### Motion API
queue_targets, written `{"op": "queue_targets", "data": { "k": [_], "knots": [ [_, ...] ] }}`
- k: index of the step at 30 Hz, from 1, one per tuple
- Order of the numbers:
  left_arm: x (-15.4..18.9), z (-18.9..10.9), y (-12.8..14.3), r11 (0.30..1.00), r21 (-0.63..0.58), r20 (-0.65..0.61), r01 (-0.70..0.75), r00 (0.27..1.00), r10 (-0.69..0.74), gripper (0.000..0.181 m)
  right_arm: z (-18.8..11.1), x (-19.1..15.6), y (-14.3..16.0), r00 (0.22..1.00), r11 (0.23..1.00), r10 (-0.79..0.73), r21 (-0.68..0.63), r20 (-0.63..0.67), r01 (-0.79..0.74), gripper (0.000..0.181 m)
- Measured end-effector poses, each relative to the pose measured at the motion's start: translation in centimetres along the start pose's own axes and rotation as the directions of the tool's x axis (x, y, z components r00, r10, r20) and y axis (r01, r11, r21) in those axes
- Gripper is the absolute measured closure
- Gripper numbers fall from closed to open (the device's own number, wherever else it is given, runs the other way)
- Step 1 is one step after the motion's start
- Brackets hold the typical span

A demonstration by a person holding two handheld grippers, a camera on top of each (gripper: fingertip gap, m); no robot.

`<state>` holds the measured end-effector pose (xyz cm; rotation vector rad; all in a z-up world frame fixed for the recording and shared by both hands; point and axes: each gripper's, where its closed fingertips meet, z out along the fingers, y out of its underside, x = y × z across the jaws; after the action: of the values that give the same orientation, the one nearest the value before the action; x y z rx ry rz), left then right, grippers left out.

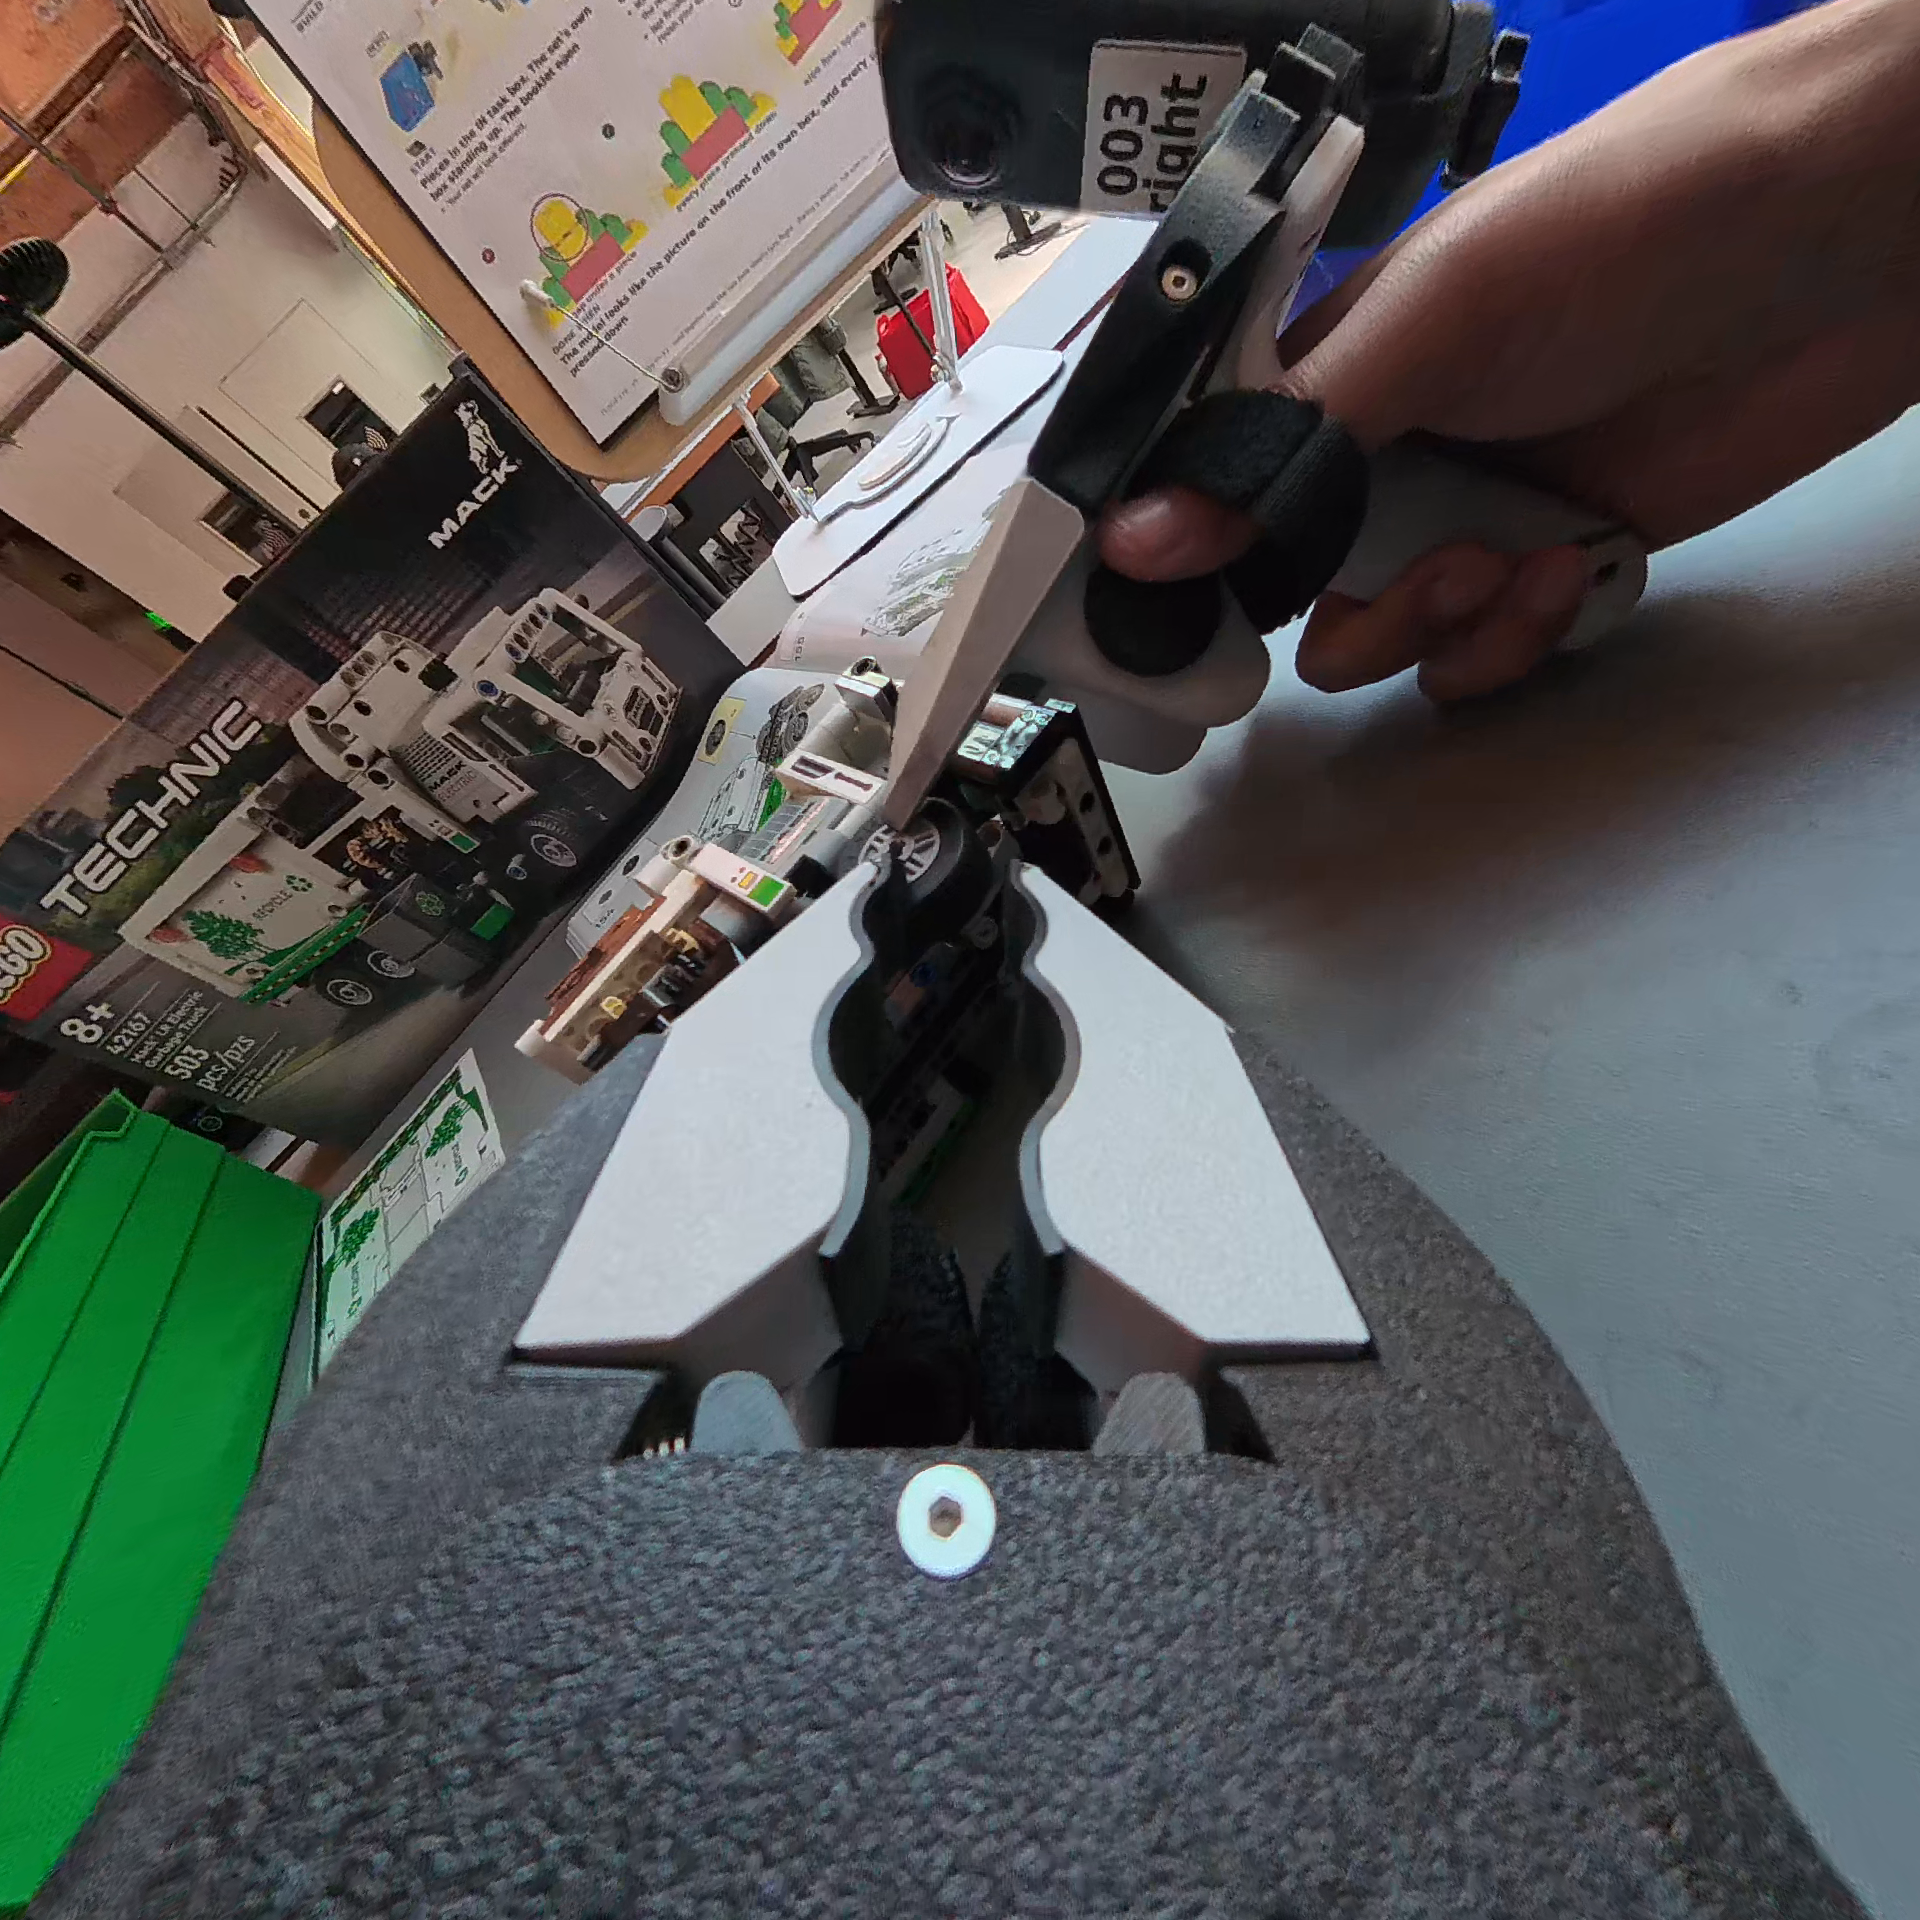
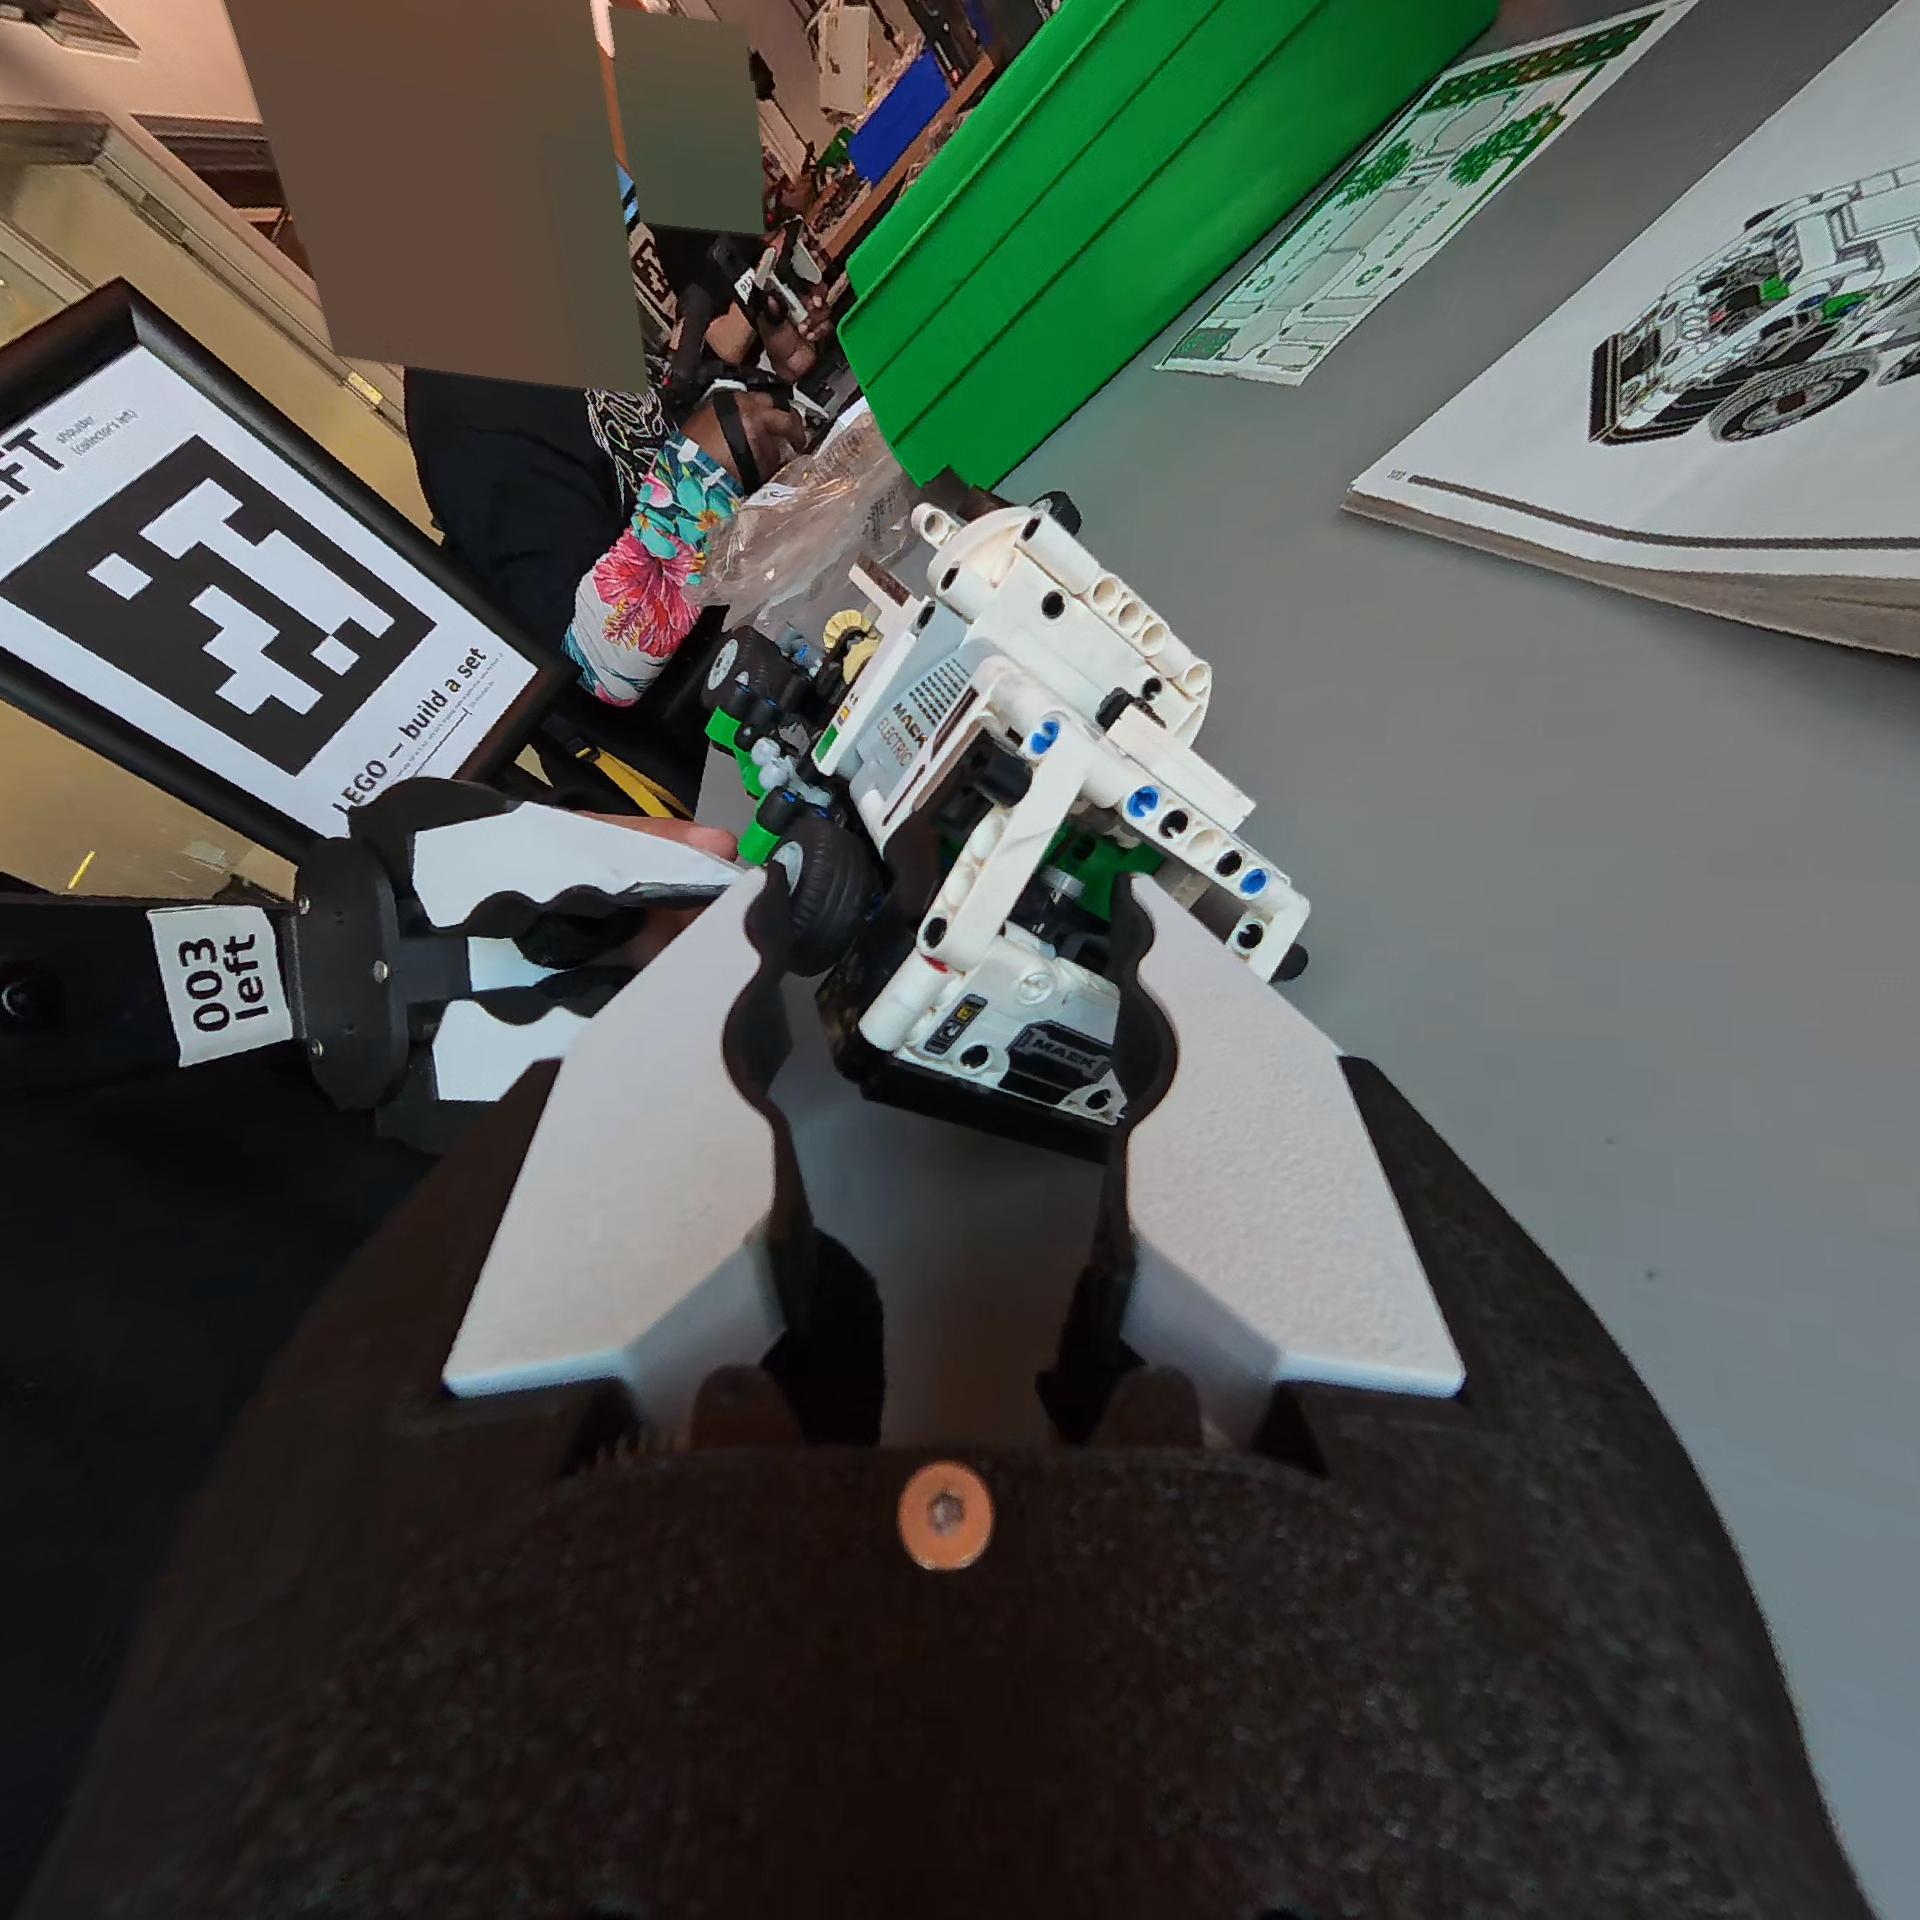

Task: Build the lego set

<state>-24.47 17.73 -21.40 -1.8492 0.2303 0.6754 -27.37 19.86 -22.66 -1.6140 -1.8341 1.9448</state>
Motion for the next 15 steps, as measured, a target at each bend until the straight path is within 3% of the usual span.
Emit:
{"op": "queue_targets", "data": {
  "k": [15],
  "knots": [
    [-0.08,0.12,-0.10,0.999,0.009,-0.017,0.040,0.999,-0.040,0.172,0.01,0.04,0.11,1.000,1.000,-0.008,-0.012,0.006,0.008,0.122]
  ]
}}
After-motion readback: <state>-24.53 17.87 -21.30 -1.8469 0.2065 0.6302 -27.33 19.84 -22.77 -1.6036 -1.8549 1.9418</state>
